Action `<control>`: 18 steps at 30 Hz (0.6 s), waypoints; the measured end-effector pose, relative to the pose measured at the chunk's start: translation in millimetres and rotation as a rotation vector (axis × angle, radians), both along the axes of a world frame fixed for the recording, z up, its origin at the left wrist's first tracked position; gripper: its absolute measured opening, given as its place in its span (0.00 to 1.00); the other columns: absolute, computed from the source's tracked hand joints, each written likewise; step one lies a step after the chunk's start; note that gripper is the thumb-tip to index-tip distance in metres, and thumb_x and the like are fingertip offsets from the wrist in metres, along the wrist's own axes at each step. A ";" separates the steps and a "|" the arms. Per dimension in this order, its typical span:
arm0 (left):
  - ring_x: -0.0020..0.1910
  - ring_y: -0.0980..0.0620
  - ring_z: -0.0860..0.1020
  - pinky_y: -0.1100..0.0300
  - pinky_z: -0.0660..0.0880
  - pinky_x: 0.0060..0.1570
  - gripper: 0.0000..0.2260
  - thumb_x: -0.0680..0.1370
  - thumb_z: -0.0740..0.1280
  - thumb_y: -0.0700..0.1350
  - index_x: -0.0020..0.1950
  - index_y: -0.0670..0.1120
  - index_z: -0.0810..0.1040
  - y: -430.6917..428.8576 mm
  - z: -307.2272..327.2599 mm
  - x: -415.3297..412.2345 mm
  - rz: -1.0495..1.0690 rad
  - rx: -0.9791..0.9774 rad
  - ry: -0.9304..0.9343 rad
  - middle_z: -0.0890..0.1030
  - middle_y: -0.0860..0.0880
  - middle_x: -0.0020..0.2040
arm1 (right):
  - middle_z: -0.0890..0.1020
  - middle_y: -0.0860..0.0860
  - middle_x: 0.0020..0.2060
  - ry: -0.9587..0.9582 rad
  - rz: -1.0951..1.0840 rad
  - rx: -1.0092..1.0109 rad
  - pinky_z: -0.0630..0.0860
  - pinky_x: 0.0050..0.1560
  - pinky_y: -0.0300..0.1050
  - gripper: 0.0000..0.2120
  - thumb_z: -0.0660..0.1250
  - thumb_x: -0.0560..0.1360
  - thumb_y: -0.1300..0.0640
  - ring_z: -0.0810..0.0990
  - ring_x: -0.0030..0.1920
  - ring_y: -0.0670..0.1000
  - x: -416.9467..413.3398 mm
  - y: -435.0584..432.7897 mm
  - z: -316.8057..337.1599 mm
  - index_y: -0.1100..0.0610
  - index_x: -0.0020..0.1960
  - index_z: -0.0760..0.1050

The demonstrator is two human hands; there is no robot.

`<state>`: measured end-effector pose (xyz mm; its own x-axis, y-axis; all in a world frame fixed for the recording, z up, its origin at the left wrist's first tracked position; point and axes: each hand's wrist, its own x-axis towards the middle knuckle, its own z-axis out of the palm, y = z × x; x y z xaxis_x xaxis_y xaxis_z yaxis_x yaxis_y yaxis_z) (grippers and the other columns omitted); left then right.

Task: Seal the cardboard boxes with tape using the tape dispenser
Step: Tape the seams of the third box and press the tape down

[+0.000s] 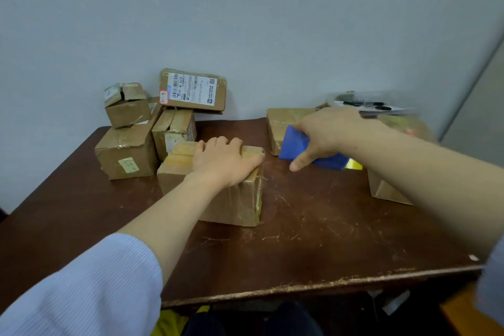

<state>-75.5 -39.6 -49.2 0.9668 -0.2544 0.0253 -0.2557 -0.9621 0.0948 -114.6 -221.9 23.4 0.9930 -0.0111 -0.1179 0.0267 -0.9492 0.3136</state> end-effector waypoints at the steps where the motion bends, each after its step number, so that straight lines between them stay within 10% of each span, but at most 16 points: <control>1: 0.71 0.45 0.62 0.45 0.53 0.72 0.33 0.74 0.48 0.70 0.72 0.53 0.65 -1.4 0.1 -1.6 0.021 0.003 -0.003 0.67 0.45 0.70 | 0.75 0.54 0.61 -0.055 -0.018 0.042 0.71 0.47 0.48 0.35 0.64 0.68 0.30 0.75 0.59 0.57 -0.8 -0.4 -15.3 0.52 0.66 0.67; 7: 0.72 0.41 0.59 0.45 0.48 0.73 0.30 0.79 0.45 0.65 0.74 0.50 0.63 -3.2 2.3 -8.1 0.094 -0.043 0.031 0.64 0.41 0.72 | 0.69 0.60 0.59 -0.227 -0.028 -0.014 0.68 0.52 0.49 0.31 0.52 0.82 0.45 0.72 0.57 0.60 -11.9 5.3 -108.6 0.50 0.78 0.42; 12: 0.77 0.45 0.46 0.50 0.43 0.74 0.25 0.83 0.48 0.54 0.78 0.47 0.50 14.3 13.8 -1.9 -0.007 -0.198 0.039 0.51 0.44 0.78 | 0.71 0.60 0.60 -0.185 -0.081 -0.014 0.70 0.56 0.50 0.33 0.51 0.81 0.42 0.73 0.56 0.58 -22.0 6.2 -128.7 0.51 0.78 0.38; 16: 0.77 0.48 0.49 0.49 0.45 0.74 0.22 0.84 0.49 0.50 0.77 0.46 0.56 48.1 13.3 -5.1 0.004 -0.158 -0.162 0.55 0.46 0.78 | 0.56 0.63 0.74 -0.192 -0.140 -0.027 0.42 0.72 0.63 0.25 0.41 0.82 0.44 0.52 0.75 0.63 -20.3 27.0 -84.1 0.48 0.78 0.44; 18: 0.77 0.49 0.51 0.49 0.44 0.74 0.21 0.84 0.49 0.50 0.76 0.47 0.59 58.8 8.6 -11.8 -0.043 -0.089 -0.225 0.58 0.49 0.77 | 0.55 0.58 0.76 -0.352 0.102 0.205 0.44 0.74 0.56 0.25 0.40 0.82 0.49 0.52 0.76 0.57 -11.6 59.0 -65.0 0.54 0.77 0.52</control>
